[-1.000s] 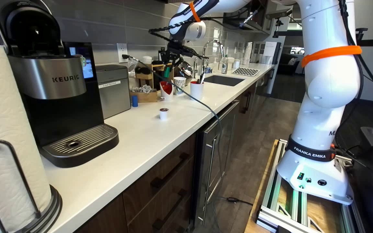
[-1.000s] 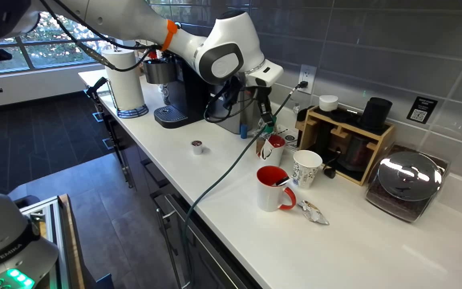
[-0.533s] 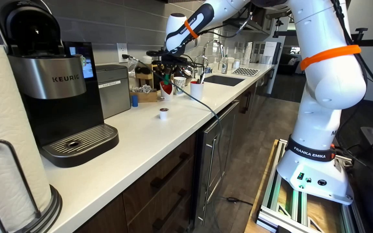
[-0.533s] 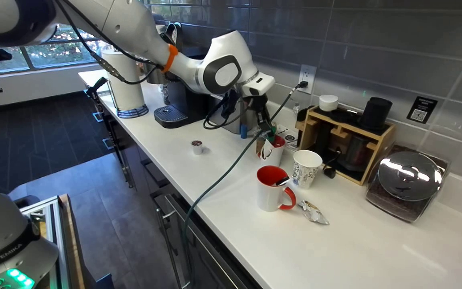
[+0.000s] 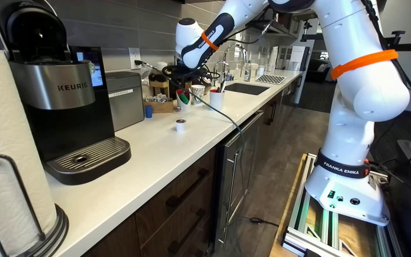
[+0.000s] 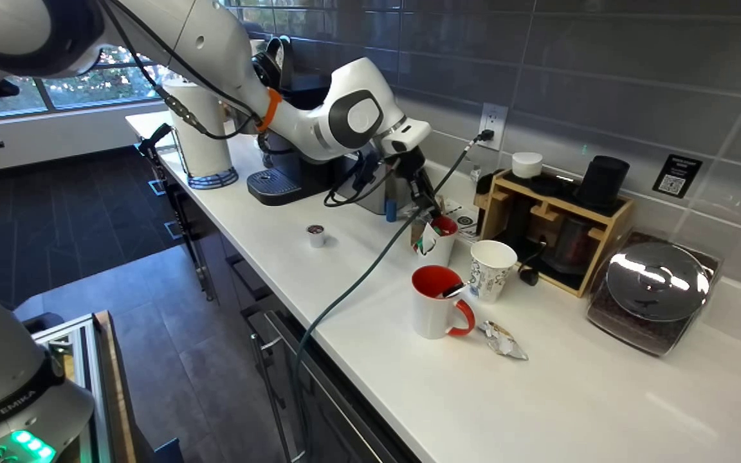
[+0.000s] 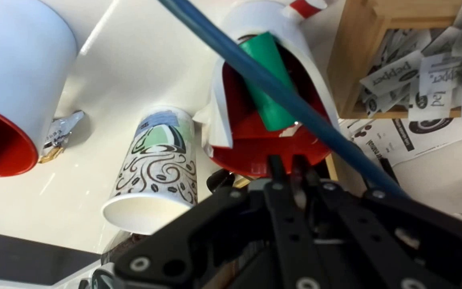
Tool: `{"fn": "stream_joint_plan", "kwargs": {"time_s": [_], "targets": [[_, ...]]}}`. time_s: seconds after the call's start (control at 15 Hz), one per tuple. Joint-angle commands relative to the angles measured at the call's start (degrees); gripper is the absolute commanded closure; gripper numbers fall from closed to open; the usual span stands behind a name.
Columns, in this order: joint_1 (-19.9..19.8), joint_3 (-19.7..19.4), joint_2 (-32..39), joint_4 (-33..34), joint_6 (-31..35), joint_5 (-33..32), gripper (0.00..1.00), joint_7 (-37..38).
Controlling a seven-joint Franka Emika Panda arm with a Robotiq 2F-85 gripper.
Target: Put the green and blue blocks in the broken mug.
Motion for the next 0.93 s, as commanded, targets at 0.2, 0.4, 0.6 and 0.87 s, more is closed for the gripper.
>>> {"fn": "stream_joint_plan", "kwargs": {"time_s": [0.2,0.4,0.6,0.87], "targets": [[-0.2,0.96,-0.75,0.69,-1.2,-2.63,0.68,4.47],[0.67,0.23,-4.74,-1.72,-0.64,-4.38,0.46,5.59],[1.09,0.2,-9.7,-4.37,-1.9,-7.29,0.24,5.64],[-3.31,9.87,-15.77,-11.52,1.54,1.22,0.0,-9.61]]}}
